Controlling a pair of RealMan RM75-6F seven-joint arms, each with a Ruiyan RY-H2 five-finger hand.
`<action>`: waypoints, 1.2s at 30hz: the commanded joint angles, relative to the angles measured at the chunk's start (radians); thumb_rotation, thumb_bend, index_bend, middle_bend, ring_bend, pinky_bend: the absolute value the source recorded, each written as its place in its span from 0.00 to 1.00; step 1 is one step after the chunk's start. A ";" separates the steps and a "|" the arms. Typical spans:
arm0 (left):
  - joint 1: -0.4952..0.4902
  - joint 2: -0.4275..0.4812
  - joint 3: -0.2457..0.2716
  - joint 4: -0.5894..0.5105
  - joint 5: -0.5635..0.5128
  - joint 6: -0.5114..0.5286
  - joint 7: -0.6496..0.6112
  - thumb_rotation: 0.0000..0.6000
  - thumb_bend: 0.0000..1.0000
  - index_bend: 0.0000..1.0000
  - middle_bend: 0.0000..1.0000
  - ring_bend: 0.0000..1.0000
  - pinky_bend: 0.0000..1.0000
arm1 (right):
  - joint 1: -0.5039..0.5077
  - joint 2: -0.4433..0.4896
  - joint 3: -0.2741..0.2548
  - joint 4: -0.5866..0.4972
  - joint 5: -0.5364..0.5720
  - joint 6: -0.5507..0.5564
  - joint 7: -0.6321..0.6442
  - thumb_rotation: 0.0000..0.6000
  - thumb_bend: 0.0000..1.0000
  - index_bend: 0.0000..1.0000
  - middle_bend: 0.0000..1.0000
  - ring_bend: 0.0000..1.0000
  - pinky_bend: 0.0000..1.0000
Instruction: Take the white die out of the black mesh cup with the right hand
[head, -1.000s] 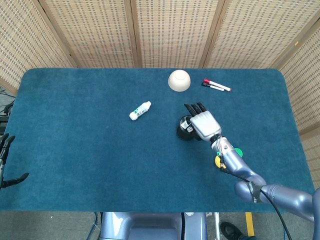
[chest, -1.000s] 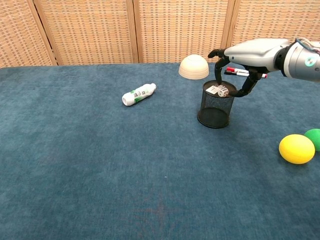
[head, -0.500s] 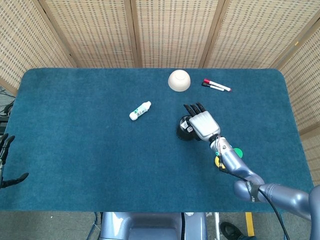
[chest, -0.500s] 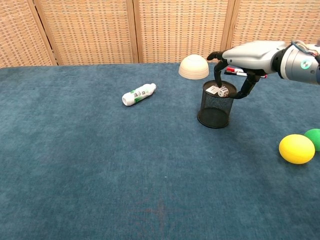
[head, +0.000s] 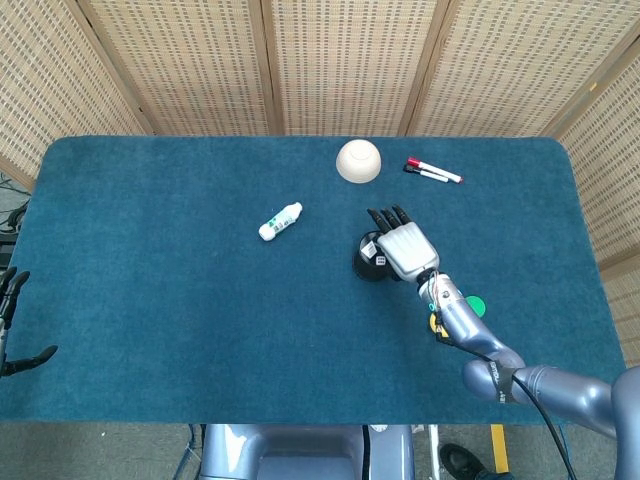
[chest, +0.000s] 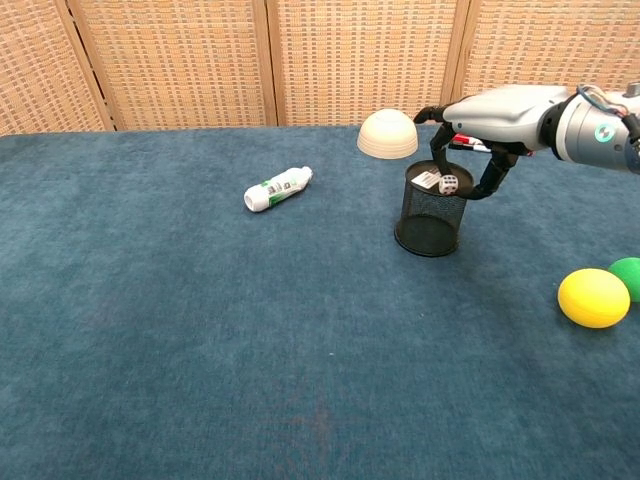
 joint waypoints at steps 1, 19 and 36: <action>0.000 0.000 0.000 0.000 0.000 0.000 0.001 1.00 0.00 0.00 0.00 0.00 0.00 | 0.000 0.002 0.001 -0.004 0.000 0.004 0.001 1.00 0.44 0.54 0.00 0.00 0.00; 0.006 0.006 0.012 -0.003 0.029 0.015 -0.017 1.00 0.00 0.00 0.00 0.00 0.00 | -0.009 0.223 0.053 -0.388 -0.040 0.093 -0.040 1.00 0.44 0.54 0.00 0.00 0.00; 0.004 0.023 0.017 0.013 0.037 0.004 -0.066 1.00 0.00 0.00 0.00 0.00 0.00 | 0.074 0.128 0.074 -0.404 0.117 0.153 -0.168 1.00 0.36 0.03 0.00 0.00 0.00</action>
